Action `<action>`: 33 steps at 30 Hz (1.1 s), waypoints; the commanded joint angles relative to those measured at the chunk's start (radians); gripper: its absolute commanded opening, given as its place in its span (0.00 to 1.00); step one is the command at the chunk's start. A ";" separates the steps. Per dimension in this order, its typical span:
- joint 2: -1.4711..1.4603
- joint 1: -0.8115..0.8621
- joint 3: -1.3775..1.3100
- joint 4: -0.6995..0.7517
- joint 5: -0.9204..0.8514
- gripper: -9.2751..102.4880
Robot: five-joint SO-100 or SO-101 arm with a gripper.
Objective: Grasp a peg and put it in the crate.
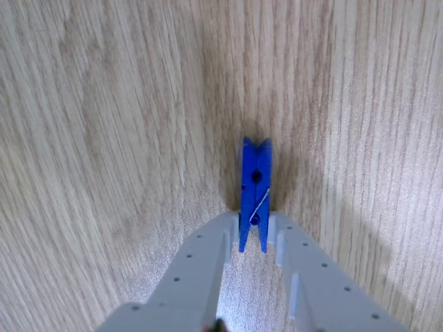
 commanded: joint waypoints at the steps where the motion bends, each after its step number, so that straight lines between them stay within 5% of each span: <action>1: 0.031 -0.003 -0.009 -0.002 -0.015 0.06; 10: 0.337 -0.156 0.081 -0.173 -0.440 0.08; 20: 0.422 -0.219 0.178 -0.940 -0.916 0.08; 27: 0.377 -0.236 0.219 -1.445 -0.946 0.08; 33: 0.396 -0.337 0.345 -1.542 -0.873 0.08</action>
